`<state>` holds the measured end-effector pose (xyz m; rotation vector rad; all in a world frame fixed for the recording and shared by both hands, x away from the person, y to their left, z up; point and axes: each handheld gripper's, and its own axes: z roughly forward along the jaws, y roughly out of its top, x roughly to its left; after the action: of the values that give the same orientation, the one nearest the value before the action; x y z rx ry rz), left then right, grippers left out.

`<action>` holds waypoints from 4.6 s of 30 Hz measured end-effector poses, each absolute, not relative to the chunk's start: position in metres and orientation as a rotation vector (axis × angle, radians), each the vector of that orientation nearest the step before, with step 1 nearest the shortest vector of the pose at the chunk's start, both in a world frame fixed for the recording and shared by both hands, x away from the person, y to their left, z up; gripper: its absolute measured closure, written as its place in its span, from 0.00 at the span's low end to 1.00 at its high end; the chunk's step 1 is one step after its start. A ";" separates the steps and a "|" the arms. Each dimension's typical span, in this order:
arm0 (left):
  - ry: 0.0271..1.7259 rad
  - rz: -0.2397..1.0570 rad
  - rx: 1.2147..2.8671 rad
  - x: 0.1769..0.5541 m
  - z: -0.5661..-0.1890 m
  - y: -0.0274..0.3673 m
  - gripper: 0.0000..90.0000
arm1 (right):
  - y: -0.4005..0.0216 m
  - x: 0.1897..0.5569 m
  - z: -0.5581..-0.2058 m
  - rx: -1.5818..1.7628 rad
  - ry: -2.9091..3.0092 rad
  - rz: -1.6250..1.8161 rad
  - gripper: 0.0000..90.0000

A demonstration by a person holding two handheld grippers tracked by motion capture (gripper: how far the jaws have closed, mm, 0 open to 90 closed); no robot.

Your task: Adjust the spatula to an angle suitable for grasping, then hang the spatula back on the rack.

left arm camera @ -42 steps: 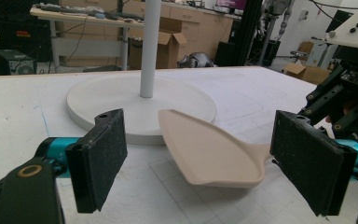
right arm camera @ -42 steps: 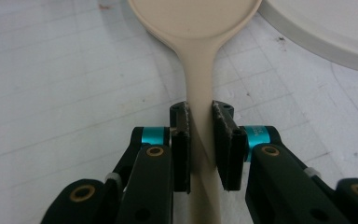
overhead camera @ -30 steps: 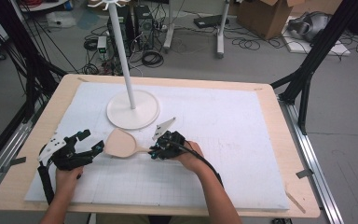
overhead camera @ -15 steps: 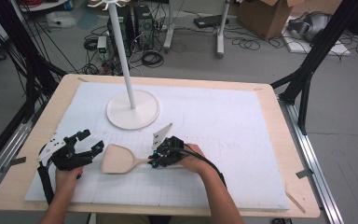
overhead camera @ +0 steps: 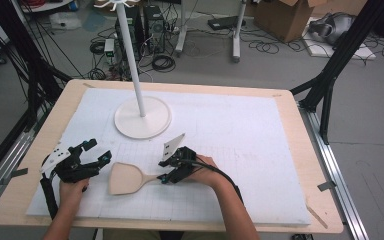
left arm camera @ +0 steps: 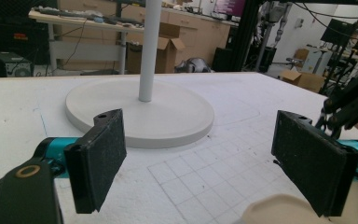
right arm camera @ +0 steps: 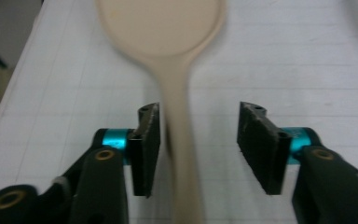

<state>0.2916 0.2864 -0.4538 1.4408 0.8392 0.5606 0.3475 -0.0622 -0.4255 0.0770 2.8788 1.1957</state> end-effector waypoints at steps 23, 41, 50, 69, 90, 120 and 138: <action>0.835 0.555 1.431 0.291 -0.454 0.287 0.18 | -0.249 0.295 -0.427 1.002 2.096 1.445 0.21; 0.812 0.545 1.521 0.293 -0.437 0.278 0.18 | -0.300 0.277 -0.431 1.137 1.929 1.282 0.18; 0.770 0.540 1.571 0.293 -0.419 0.266 0.18 | -0.292 0.279 -0.428 1.131 1.957 1.272 0.18; 0.573 0.327 1.799 0.307 -0.393 0.218 0.21 | -0.281 0.283 -0.428 1.081 2.032 1.291 0.18; 0.390 0.064 2.197 0.321 -0.411 0.146 0.40 | -0.269 0.285 -0.422 1.020 2.094 1.270 0.18; 0.314 0.034 2.417 0.327 -0.432 0.103 0.56 | -0.268 0.285 -0.425 1.019 2.107 1.277 0.18; 0.260 0.096 2.439 0.322 -0.431 0.101 0.79 | -0.271 0.285 -0.424 1.027 2.104 1.272 0.18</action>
<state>0.3220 0.1011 -0.4310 2.4389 0.2600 0.0964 0.2851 -0.2710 -0.4239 1.0267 2.1040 1.2724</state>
